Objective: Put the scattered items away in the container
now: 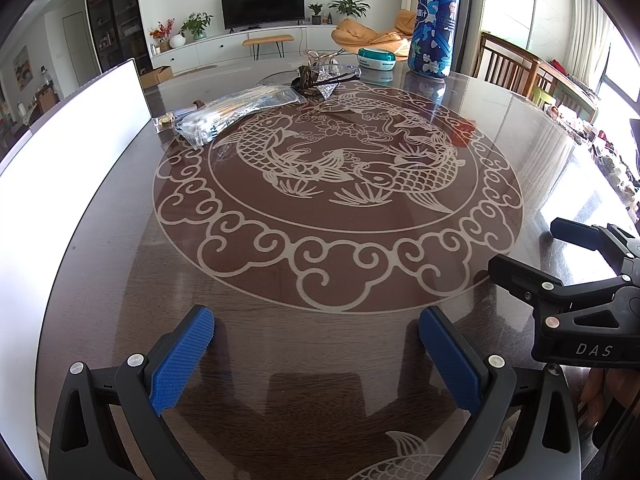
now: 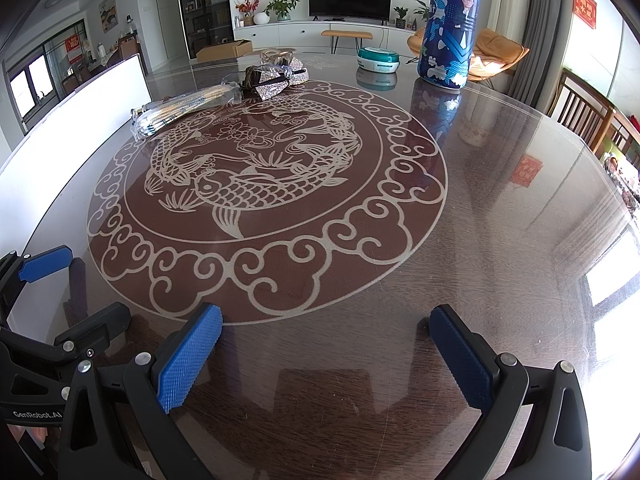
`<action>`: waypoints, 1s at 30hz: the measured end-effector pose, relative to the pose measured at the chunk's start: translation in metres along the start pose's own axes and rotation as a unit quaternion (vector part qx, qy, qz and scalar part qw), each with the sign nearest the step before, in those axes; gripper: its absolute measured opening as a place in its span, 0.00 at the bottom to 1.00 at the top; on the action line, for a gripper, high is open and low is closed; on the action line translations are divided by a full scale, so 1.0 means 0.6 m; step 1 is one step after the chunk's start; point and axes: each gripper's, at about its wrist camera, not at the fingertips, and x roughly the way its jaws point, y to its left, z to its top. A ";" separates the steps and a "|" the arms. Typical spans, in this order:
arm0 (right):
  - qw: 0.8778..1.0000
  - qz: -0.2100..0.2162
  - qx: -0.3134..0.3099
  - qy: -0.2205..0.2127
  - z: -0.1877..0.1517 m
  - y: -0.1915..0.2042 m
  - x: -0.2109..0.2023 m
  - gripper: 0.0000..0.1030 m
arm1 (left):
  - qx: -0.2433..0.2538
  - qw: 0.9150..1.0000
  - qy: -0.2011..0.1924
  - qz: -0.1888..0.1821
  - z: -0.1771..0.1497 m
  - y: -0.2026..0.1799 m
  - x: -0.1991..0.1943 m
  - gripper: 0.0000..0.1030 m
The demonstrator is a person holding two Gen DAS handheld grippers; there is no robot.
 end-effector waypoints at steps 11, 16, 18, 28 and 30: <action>1.000 0.000 0.000 0.000 0.000 0.000 0.000 1.00 | -0.009 1.000 0.008 0.008 0.019 0.041 0.014 1.00; 1.000 0.000 0.000 0.000 0.000 0.000 0.000 1.00 | -0.027 0.999 0.009 0.018 0.038 0.096 0.029 1.00; 1.000 0.000 0.000 0.000 0.000 0.000 0.000 1.00 | -0.031 0.999 0.008 0.019 0.042 0.104 0.033 1.00; 1.000 0.000 0.000 0.000 0.000 0.000 0.000 1.00 | -0.044 0.999 0.003 0.030 0.041 0.105 0.032 1.00; 1.000 0.000 0.000 0.000 -0.001 0.000 0.000 1.00 | -0.044 0.999 0.003 0.030 0.041 0.106 0.032 1.00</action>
